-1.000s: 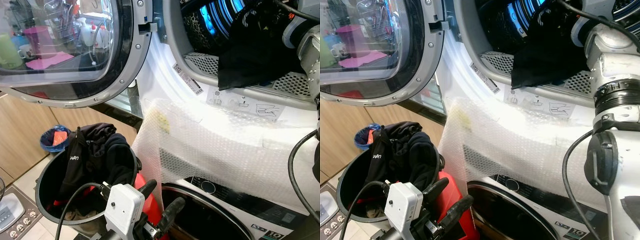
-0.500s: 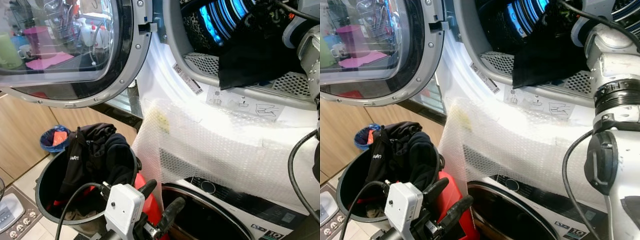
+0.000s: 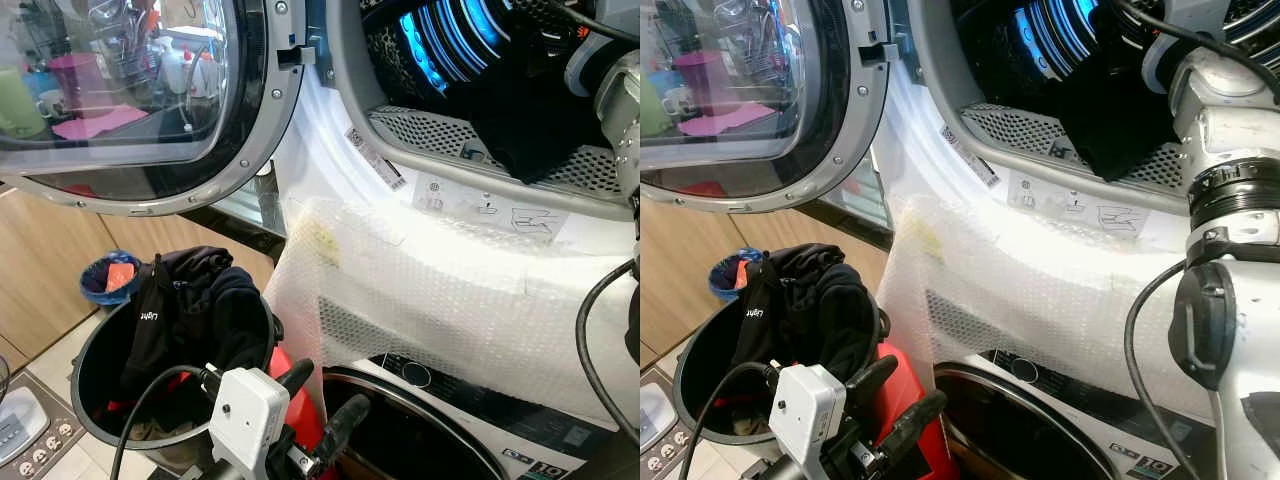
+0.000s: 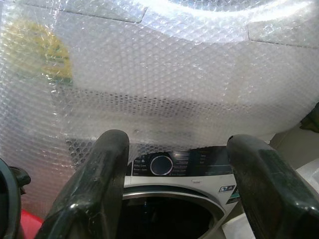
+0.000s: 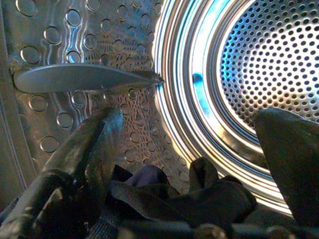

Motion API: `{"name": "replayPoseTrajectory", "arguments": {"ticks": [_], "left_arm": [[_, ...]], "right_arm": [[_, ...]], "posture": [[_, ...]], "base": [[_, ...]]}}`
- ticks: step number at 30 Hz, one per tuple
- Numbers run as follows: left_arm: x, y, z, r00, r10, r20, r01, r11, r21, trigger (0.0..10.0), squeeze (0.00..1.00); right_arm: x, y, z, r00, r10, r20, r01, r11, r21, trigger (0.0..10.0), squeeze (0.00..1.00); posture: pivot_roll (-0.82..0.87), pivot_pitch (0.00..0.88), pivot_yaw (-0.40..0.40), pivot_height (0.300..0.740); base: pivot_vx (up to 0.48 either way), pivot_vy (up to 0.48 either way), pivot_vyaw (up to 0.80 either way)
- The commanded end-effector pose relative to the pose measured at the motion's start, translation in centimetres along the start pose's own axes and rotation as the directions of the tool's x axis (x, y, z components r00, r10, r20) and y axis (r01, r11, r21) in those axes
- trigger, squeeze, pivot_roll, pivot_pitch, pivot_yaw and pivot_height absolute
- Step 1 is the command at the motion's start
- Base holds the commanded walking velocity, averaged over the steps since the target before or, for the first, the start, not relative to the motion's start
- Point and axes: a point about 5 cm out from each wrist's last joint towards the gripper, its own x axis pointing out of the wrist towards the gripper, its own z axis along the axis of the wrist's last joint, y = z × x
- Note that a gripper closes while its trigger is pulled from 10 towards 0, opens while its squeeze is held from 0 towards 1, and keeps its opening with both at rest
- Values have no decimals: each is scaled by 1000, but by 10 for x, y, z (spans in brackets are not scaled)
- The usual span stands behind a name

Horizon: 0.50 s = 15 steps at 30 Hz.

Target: Clothes washing

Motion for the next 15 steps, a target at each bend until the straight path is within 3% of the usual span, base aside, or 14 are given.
{"name": "replayPoseTrajectory", "arguments": {"ticks": [1,11,12,13,15], "left_arm": [[-1,1,-2,1000,10,-21,-10,1000,4,10000,0],[-1,1,-2,1000,10,-21,-10,1000,4,10000,0],[-1,2,-2,1000,8,-21,-7,1000,4,10000,0],[6,7,-1,1000,-16,-8,16,1000,20,10000,0],[14,13,1,999,-44,8,44,998,40,10000,0]], "right_arm": [[0,0,9,999,-12,31,12,1000,-8,10000,1000],[0,0,9,999,-12,31,12,1000,-8,10000,1000],[0,-1,8,1000,2,21,-2,1000,-19,10000,1000],[-12,-5,6,999,5,45,-6,1000,29,10000,0],[-33,-7,5,997,20,78,-26,997,75,10000,0]], "posture": [[114,36,-177,740],[114,36,-177,740],[108,0,0,740],[59,0,0,740],[60,0,0,740]], "base": [[0,0,0],[0,0,0],[0,0,0],[0,0,0],[0,0,0]]}}
